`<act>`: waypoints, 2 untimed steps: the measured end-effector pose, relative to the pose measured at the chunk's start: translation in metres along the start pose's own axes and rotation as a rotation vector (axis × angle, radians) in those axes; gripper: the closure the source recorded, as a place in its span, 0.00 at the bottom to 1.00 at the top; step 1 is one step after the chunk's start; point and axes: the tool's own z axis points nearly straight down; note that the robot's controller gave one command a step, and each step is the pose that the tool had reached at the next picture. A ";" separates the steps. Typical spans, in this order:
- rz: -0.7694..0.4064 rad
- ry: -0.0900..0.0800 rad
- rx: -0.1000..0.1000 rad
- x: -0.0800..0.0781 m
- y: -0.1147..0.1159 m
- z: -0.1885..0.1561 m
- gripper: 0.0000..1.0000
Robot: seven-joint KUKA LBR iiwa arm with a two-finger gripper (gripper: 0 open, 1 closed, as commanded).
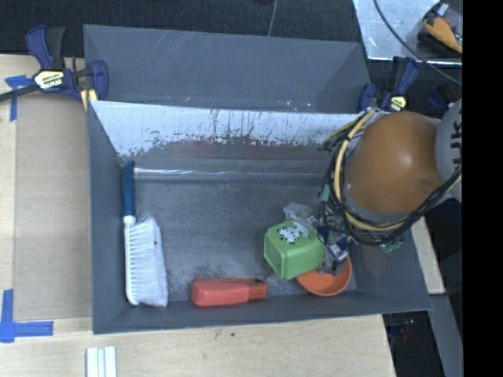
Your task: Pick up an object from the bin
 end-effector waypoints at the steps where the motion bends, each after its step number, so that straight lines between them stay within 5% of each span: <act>1: 0.000 -0.004 0.003 -0.001 -0.001 -0.001 1.00; 2: 0.001 0.002 -0.002 0.000 0.000 -0.012 1.00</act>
Offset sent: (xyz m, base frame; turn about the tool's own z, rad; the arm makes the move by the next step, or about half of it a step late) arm 0.0011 -0.0003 0.0469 0.0004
